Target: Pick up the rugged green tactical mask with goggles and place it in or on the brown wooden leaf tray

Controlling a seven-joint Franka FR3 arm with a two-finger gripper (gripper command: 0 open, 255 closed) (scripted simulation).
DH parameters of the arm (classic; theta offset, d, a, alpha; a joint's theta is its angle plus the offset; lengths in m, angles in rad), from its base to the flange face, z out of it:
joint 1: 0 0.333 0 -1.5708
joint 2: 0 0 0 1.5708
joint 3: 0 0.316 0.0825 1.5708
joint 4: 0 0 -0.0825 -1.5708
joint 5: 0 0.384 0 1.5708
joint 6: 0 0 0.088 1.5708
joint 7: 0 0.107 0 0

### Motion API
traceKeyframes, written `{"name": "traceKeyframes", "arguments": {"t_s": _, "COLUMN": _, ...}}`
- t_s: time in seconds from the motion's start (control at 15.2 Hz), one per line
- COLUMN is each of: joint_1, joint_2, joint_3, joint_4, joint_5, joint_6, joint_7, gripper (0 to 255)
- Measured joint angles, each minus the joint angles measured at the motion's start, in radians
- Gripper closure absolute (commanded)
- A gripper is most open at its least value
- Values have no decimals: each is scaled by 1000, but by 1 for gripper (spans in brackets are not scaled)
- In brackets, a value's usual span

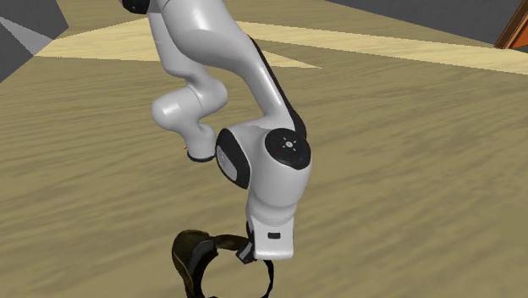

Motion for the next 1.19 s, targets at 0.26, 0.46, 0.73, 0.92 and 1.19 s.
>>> {"name": "traceKeyframes", "arguments": {"t_s": 0.26, "joint_1": 0, "joint_2": -37, "joint_3": 2, "joint_4": 18, "joint_5": -2, "joint_6": -54, "joint_7": -3, "gripper": 255}}
{"name": "traceKeyframes", "arguments": {"t_s": 0.46, "joint_1": 2, "joint_2": -64, "joint_3": 4, "joint_4": 36, "joint_5": -3, "joint_6": -99, "joint_7": -4, "gripper": 255}}
{"name": "traceKeyframes", "arguments": {"t_s": 0.73, "joint_1": 2, "joint_2": -100, "joint_3": 7, "joint_4": 57, "joint_5": -4, "joint_6": -155, "joint_7": -7, "gripper": 255}}
{"name": "traceKeyframes", "arguments": {"t_s": 0.92, "joint_1": 2, "joint_2": -116, "joint_3": 8, "joint_4": 80, "joint_5": -4, "joint_6": -195, "joint_7": -11, "gripper": 255}}
{"name": "traceKeyframes", "arguments": {"t_s": 1.19, "joint_1": 8, "joint_2": -146, "joint_3": 18, "joint_4": 89, "joint_5": -3, "joint_6": -234, "joint_7": -1, "gripper": 255}}
